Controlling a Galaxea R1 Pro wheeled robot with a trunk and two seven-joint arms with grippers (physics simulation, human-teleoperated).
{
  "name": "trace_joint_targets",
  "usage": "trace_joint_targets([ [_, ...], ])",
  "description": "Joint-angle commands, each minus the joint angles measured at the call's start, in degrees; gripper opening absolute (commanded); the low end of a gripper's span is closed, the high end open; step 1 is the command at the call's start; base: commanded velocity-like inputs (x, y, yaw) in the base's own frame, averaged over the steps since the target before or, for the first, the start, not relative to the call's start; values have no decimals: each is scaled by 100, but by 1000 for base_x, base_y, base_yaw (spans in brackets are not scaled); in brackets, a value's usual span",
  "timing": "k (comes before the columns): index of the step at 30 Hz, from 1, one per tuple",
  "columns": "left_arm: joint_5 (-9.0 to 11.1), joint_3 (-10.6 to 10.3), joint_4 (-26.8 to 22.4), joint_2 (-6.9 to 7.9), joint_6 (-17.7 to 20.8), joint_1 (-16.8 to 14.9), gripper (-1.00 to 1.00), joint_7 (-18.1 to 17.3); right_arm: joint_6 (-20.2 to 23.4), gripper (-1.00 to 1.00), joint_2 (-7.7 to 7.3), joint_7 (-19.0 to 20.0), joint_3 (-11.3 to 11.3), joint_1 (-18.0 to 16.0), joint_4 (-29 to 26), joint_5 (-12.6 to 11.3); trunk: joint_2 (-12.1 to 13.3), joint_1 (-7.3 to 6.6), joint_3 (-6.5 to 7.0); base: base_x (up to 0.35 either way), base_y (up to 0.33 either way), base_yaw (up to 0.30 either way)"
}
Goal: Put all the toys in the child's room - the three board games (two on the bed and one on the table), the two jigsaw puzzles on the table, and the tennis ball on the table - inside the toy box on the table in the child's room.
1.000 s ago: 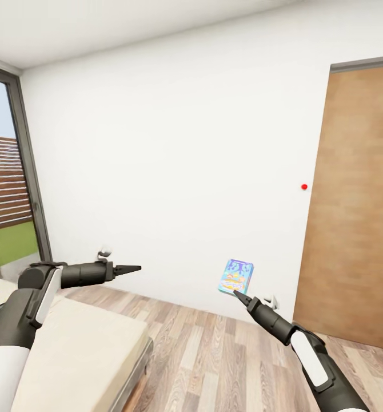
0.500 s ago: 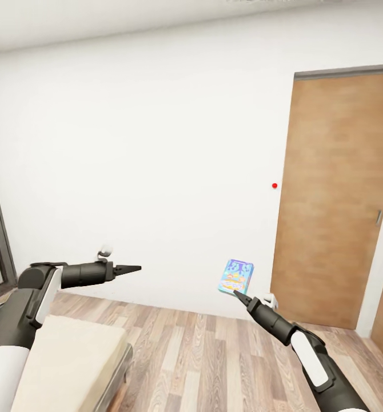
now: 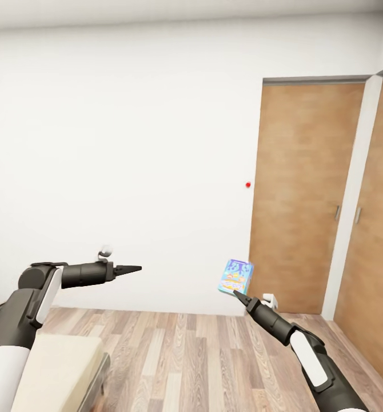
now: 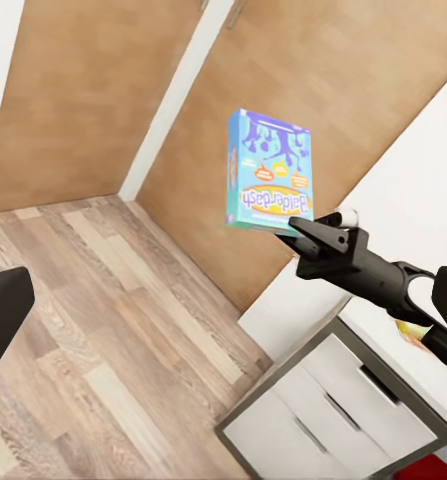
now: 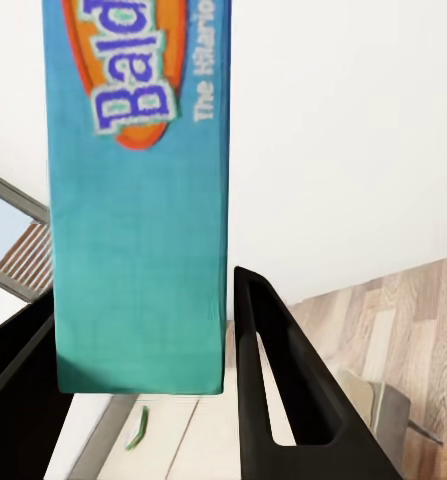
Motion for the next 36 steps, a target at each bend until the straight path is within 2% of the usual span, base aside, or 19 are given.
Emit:
trace_joint_targets([
  [1,4,3,-1,3,32,0,100,-13,50,-100,1,4,-9,-4,2,-58,-5,2,-3,0,0,-277],
  [36,49,32,-1,10,23,2,100,-62,49,-100,-1,1,-8,-4,18,-56,-5,2,-3,0,0,-277],
])
